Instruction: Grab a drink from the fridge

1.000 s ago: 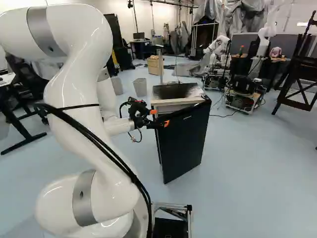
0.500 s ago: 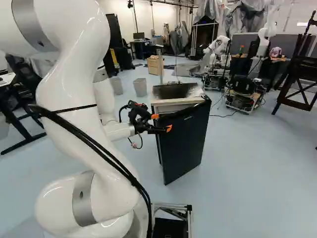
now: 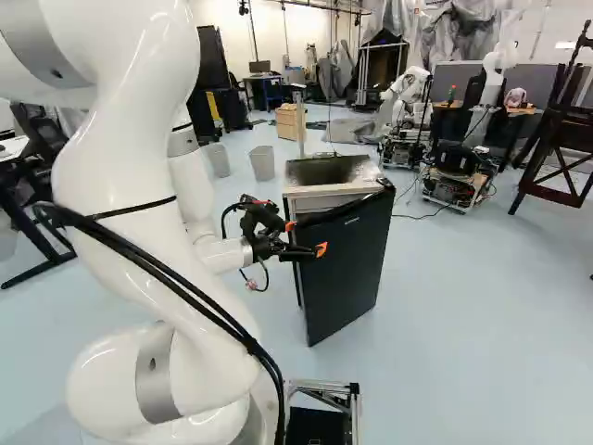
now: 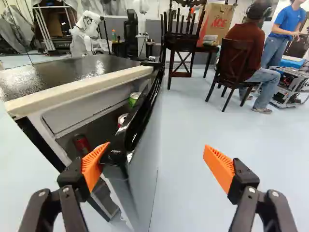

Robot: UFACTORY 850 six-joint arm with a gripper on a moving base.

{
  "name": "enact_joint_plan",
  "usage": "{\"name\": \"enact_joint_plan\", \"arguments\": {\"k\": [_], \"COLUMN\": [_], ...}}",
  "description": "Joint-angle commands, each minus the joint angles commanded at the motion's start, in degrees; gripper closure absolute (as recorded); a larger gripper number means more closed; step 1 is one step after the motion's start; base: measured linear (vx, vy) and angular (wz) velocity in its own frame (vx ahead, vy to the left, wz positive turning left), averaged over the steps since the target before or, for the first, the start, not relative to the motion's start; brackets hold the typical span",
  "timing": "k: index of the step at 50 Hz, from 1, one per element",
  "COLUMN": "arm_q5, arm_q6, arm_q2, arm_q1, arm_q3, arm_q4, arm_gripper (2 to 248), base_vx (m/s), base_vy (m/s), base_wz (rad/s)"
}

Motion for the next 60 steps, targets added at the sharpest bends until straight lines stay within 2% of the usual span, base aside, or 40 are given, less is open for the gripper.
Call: {"name": "enact_joint_plan", "arguments": {"k": [21, 32, 44, 60], "arm_q5": [0.65, 1.18, 2.01, 3.18], "arm_q6": [0.0, 0.0, 0.0, 0.0], "arm_q2": [3.73, 5.39, 6.44, 6.88], "arm_q1": [-1.0, -2.14, -4.48, -8.61], "arm_q3": [5.71, 8.17, 9.71, 10.34], "arm_q4": [0.0, 0.0, 0.0, 0.0], "arm_gripper": [3, 3, 3, 3], "base_vx": [0.0, 0.0, 0.0, 0.0], "base_vy": [0.0, 0.0, 0.0, 0.0], "base_wz": [0.0, 0.0, 0.0, 0.0]}}
